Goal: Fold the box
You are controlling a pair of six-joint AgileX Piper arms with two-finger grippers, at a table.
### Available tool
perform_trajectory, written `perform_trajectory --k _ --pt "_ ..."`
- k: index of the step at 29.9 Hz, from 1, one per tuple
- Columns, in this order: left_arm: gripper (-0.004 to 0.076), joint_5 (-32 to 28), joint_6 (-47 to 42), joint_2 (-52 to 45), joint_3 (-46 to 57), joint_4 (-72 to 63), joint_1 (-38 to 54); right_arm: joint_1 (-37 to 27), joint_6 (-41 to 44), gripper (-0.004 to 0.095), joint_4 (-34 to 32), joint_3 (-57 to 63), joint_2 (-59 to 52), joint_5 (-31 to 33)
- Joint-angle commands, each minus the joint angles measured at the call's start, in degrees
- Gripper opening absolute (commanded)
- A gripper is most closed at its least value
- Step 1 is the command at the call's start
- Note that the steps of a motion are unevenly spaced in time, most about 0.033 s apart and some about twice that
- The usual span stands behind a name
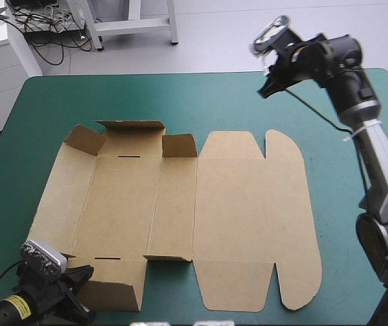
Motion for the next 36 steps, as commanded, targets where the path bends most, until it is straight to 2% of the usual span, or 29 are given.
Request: perform_trajectory --k 1,4,11,16,24,29,36 --pt "-0.0010 -2.9 -0.5 0.6 -1.6 -1.2 0.0 -6.6 5.0 0.0260 -0.2 -0.3 -7.4 -0.6" --pt "-0.0010 -2.9 -0.5 0.6 -1.6 -1.2 0.0 -12.6 6.6 -0.0014 0.4 3.1 -11.5 1.1" --pt "-0.0010 -2.9 -0.8 0.6 -1.6 -0.8 0.0 -26.7 9.5 -0.0020 4.4 15.1 -21.2 4.2" --pt "-0.0010 -3.4 -1.0 0.6 -1.6 -0.2 0.0 -32.8 10.7 -0.0020 7.4 26.5 -30.1 6.8" --pt "-0.0010 -4.5 -3.5 0.7 -1.6 4.2 0.0 -34.0 14.6 -0.0020 16.7 47.6 -45.3 8.9" --pt "-0.0010 -4.5 -3.6 2.7 -2.7 8.6 0.0 -34.0 15.9 -0.0020 15.3 58.4 -55.3 8.4" --pt "-0.0010 -5.0 -5.5 13.8 -11.3 8.7 0.0 -34.0 18.6 -0.0020 12.7 69.3 -65.0 8.2"
